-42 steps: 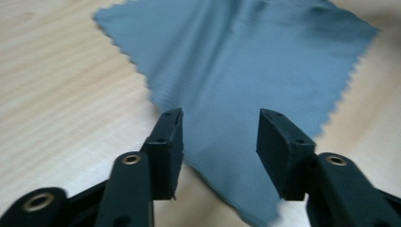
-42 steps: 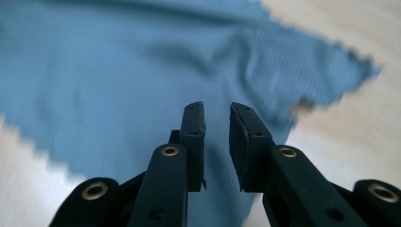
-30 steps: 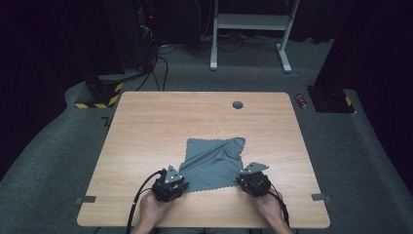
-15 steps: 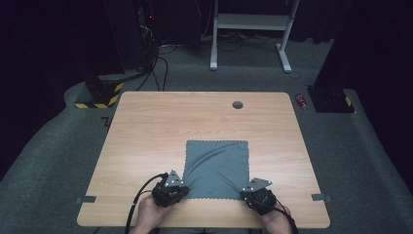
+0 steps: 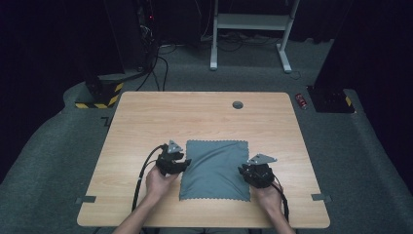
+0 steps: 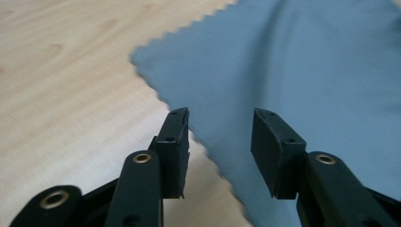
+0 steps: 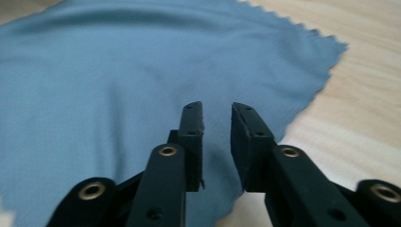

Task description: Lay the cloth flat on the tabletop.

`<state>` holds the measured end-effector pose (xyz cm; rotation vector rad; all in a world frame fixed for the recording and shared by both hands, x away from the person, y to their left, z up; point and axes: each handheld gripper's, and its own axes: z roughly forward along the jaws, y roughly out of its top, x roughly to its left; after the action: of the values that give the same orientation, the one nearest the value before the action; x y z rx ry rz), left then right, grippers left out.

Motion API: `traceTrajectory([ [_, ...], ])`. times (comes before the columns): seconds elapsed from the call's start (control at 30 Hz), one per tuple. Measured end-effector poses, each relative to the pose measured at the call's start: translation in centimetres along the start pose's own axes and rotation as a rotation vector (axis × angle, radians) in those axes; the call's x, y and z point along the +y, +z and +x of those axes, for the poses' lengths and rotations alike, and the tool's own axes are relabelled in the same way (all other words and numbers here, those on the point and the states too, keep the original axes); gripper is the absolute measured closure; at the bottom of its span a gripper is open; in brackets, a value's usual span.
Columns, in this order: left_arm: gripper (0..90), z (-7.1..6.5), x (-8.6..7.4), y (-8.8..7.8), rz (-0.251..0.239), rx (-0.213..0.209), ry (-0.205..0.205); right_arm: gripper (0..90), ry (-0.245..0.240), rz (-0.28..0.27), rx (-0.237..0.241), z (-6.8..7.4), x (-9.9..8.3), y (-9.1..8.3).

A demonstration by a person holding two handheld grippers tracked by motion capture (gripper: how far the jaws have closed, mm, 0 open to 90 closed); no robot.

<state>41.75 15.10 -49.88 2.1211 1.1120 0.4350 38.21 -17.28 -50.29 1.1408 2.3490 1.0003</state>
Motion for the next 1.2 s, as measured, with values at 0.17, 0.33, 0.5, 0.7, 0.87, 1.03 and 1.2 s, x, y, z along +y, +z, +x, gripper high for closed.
traceTrajectory([
  [0.17,55.3,0.9,1.6,1.8,0.02,0.049,-0.013,70.1,0.014,0.011,-0.015,-0.2,0.0,0.6],
  [0.33,56.2,1.6,1.9,3.0,-0.007,0.094,-0.051,69.8,-0.006,0.031,-0.014,-0.1,-0.2,1.0],
  [0.5,56.1,2.1,2.4,3.9,0.034,0.105,-0.051,69.8,-0.02,0.052,-0.004,0.1,-0.2,1.4],
  [0.7,60.2,2.8,2.2,4.4,0.029,0.097,-0.081,69.3,-0.029,0.048,-0.003,0.1,-0.3,1.4],
  [0.87,75.8,2.5,2.3,4.5,0.024,0.075,-0.053,67.6,-0.019,0.035,0.005,0.1,-0.5,1.4],
  [1.03,88.7,2.7,2.9,4.7,0.054,0.045,-0.023,67.6,-0.024,0.035,0.006,0.1,-0.5,1.4],
  [1.2,89.6,3.1,3.5,5.2,0.068,0.064,-0.009,67.6,-0.029,0.036,0.01,0.0,-0.5,1.4],
])
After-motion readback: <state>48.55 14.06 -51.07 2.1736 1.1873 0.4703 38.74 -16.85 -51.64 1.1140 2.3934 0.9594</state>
